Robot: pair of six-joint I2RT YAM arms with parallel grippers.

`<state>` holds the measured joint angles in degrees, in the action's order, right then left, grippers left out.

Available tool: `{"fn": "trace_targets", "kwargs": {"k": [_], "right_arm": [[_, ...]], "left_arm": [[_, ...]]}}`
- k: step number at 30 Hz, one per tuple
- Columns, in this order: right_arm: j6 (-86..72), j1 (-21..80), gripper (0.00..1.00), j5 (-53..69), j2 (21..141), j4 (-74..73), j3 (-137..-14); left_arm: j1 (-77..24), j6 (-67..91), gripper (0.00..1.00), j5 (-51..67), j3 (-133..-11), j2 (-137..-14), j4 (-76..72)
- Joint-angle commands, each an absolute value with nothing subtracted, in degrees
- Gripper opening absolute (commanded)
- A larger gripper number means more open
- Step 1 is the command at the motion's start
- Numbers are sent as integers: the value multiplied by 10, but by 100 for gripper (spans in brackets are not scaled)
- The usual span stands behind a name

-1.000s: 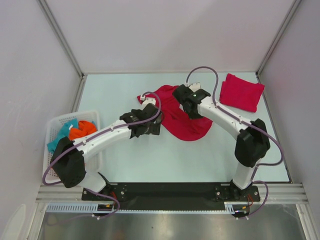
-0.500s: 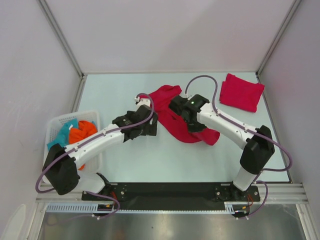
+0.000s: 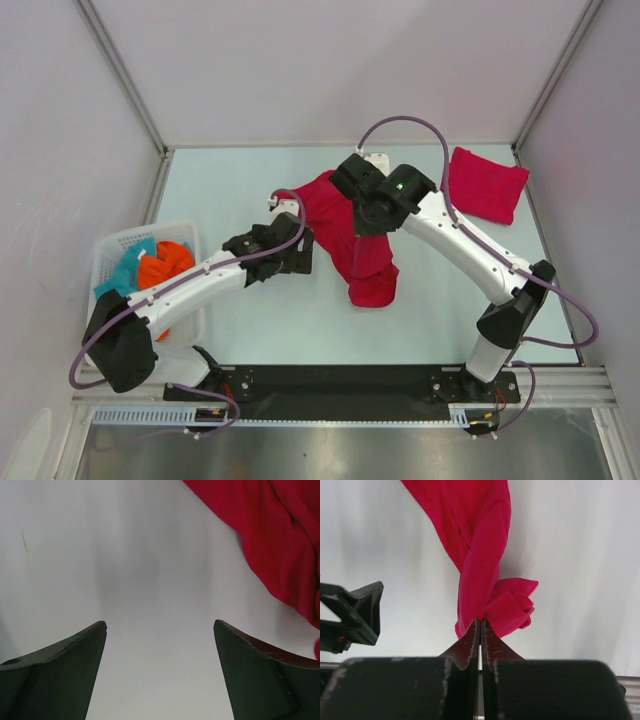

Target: Fold and stack the t-shirts

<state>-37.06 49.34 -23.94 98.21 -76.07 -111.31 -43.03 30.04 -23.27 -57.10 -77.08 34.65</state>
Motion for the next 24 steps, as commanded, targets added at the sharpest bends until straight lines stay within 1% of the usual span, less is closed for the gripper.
{"fn": "trace_targets", "kwargs": {"k": [1,5,15,19,22,23,24], "right_arm": [[-366,460,0,-251,989,-792,-1086],[-376,446,0,-245,967,-773,-1024],[-384,444,0,-242,944,-765,-985],[-386,440,0,-240,933,-759,-968],[-389,435,0,-233,922,-748,-948],[-388,432,6,-231,918,-744,-943],[-388,428,14,-229,911,-738,-936]], "left_arm": [[-425,310,94,-225,-568,-758,324],[-424,310,94,-224,-563,-760,322],[-424,313,94,-204,-555,-783,297],[-424,323,94,-155,-521,-830,216],[-425,327,93,-129,-553,-916,198],[-426,329,93,-128,-559,-951,194],[-427,328,93,-125,-570,-964,190]]}}
